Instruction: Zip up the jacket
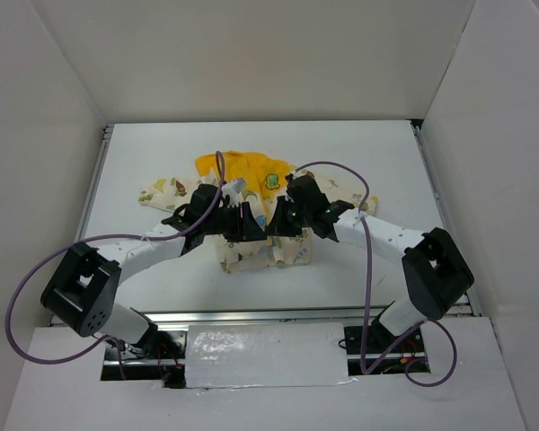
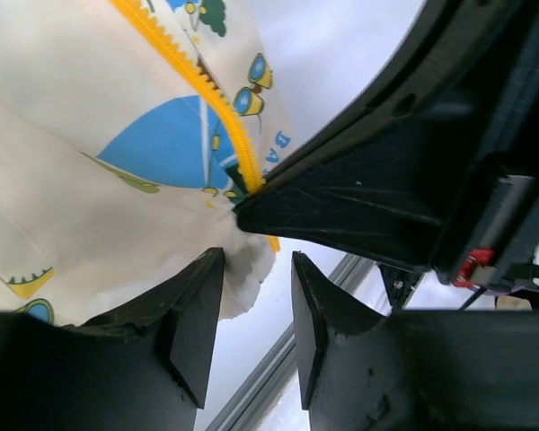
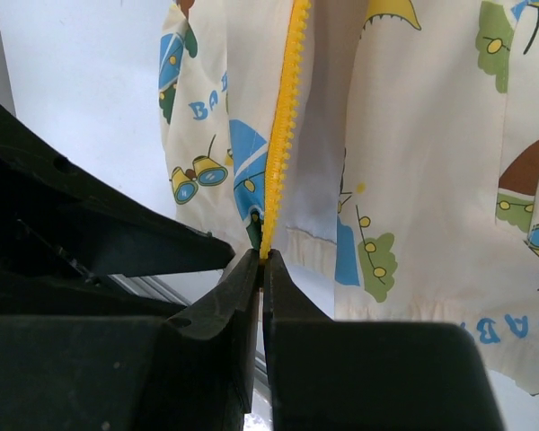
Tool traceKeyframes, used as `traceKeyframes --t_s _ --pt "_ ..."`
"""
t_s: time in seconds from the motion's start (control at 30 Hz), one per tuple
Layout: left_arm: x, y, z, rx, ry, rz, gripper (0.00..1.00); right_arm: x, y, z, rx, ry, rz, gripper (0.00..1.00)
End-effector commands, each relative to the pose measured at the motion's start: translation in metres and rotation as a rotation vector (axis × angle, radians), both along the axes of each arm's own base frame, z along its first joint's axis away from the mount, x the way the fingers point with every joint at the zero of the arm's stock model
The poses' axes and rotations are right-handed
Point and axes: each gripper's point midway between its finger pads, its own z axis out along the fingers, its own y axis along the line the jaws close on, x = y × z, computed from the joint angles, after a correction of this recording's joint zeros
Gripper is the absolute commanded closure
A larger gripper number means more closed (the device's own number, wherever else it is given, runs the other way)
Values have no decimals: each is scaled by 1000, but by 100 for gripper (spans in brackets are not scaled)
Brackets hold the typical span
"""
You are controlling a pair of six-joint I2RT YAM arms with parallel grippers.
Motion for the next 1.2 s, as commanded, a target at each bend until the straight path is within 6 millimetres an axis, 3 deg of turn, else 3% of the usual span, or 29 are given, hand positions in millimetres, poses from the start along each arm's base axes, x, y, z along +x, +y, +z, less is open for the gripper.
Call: traceKeyframes --t_s 0.0,0.13,0.27,0.6,0.7,0.77,0.87,0.97,1.0,1.07,1.17 --pt "6 -8 3 7 -9 -1 53 8 9 30 44 -57 -9 100" --pt "4 -8 -5 42 7 4 58 10 9 32 37 -60 -20 100" --pt "5 -3 -13 80 15 23 53 10 9 34 42 -61 -21 100" --pt "8 -12 -8 34 13 1 52 7 17 36 69 -56 -1 100" --pt "8 -15 -7 20 11 -4 61 7 20 34 70 -50 3 100" --pt "8 -15 -8 15 12 -5 76 6 20 33 74 -46 5 100" --pt "6 -15 -11 17 22 -6 91 6 22 33 84 -46 13 100" --pt "4 -13 -12 14 25 -2 100 6 22 33 93 -46 25 87" --pt "3 -11 -13 17 29 7 100 7 24 36 107 -56 30 69" --pt "4 -6 -14 26 25 29 100 10 17 36 112 -61 27 53" --pt "7 10 -20 77 28 90 100 17 -2 41 86 -106 -9 49"
